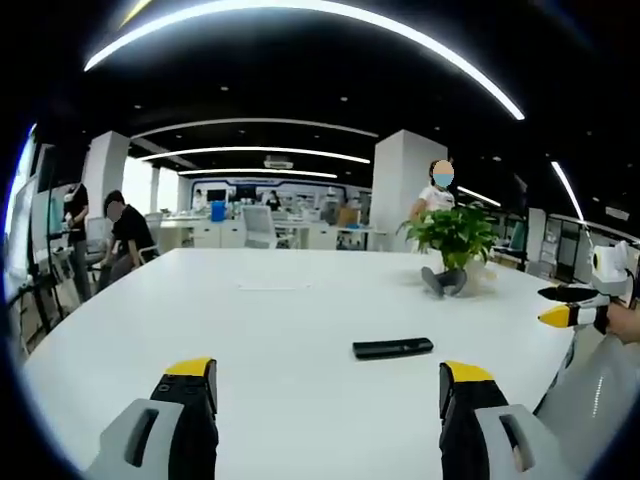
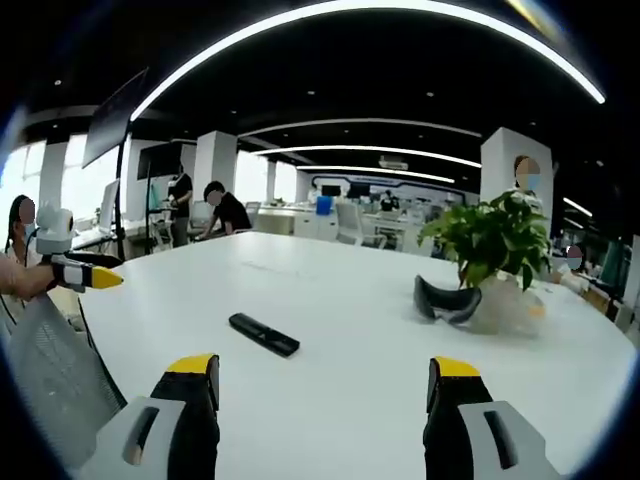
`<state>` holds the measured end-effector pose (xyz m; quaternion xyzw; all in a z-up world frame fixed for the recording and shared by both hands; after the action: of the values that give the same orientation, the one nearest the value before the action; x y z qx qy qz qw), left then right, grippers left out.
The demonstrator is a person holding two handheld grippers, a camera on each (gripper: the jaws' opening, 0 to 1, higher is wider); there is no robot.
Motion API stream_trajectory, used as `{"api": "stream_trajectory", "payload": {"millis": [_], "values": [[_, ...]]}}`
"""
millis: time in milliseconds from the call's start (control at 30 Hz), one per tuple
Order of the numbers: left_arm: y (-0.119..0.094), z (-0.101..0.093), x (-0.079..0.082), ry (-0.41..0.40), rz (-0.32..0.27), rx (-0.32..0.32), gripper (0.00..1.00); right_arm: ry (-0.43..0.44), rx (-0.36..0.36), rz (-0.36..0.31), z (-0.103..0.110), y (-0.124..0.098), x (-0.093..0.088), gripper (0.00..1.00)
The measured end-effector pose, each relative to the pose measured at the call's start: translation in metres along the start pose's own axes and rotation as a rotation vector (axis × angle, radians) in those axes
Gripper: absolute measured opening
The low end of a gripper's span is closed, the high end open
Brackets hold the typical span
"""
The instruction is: Press the specified remote control buttons in sequence, fully releasing each button before pressing the next.
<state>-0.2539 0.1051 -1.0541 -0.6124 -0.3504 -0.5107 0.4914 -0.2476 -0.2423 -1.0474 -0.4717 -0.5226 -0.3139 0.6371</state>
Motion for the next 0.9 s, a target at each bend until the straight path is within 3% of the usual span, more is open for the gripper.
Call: {"api": "stream_trajectory", "payload": {"millis": [200,900], "values": [[-0.0014,0.0078,-0.0006,-0.002,0.003,0.042,0.95,0.010,-0.003,-0.005,-0.0018,-0.0007,0.0001,0.84],[-0.0022,0.0048,-0.0015,0.018,0.015,0.034,0.95,0.010,0.023,0.008,0.0031,-0.0001,-0.0027,0.82]]}}
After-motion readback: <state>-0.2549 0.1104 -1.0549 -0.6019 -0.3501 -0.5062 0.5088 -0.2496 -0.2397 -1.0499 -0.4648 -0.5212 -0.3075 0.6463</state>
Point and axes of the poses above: the point that each gripper's makers call its tool centre point, and the gripper's own axes: y roughly forward along the fingers, z roughly to its left, x roughly out of its top, the point moved 2 cm from there along -y, roughly backward along the fingers, and after that the axes turned 5 degrees about y, right-handed, at the moved point
